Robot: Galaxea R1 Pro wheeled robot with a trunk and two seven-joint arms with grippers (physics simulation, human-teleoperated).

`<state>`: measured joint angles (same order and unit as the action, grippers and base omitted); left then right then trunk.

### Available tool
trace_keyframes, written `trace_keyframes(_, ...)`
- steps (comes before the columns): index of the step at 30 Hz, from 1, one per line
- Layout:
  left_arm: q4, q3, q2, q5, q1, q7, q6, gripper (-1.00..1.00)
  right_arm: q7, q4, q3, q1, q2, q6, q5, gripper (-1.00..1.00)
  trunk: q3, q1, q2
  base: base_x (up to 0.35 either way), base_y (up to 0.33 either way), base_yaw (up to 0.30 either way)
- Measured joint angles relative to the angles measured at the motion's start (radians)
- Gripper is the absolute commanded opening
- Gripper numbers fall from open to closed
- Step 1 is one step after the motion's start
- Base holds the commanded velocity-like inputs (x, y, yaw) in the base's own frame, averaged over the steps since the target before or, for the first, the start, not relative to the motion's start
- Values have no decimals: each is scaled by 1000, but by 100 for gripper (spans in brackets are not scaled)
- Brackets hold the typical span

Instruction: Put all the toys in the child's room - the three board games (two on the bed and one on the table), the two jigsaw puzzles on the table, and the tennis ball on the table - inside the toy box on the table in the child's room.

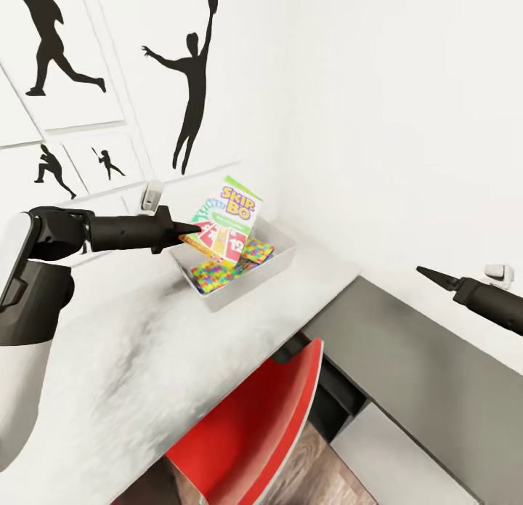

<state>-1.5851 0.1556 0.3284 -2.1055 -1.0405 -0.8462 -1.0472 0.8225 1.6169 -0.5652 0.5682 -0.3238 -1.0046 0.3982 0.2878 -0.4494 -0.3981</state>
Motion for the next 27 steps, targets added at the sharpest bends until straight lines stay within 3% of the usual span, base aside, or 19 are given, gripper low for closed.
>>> trace_keyframes(3, 0, 0, 20, -15, 0, 0, 0, -100, 0, 0, 0, 0, 0, -1, 0, 100, -4, 0, 0, 0, 0, -225)
trace_keyframes(5, 1, 1, 64, -47, 0, 1, 0, -100, 0, 0, 0, 0, 0, -1, 0, 100, -6, 0, 0, 0, 0, -224)
trace_keyframes(6, 0, 2, 102, -63, 0, 1, 0, -100, 0, 0, 0, 0, 0, -1, 0, 100, -8, 0, 0, 0, 0, -224)
trace_keyframes(7, 0, 3, 113, -56, 1, 1, 0, -100, 0, 0, 1, -1, 0, -1, 0, 100, -9, 0, 0, 0, 0, -224)
trace_keyframes(9, -1, 2, 124, -98, 1, 1, 2, -100, 1, 0, 1, -1, 0, -1, 0, 100, -11, 0, 0, 0, 0, -224)
trace_keyframes(15, -1, -4, 178, -103, 5, 1, 0, -100, 1, 0, 1, 0, 0, -1, 0, 100, -19, 0, 0, 0, 0, -224)
trace_keyframes(27, 1, -9, 239, -105, 26, 3, 1, -100, 1, 0, 2, -1, 0, -1, 0, 100, -33, 0, 0, 0, 0, -224)
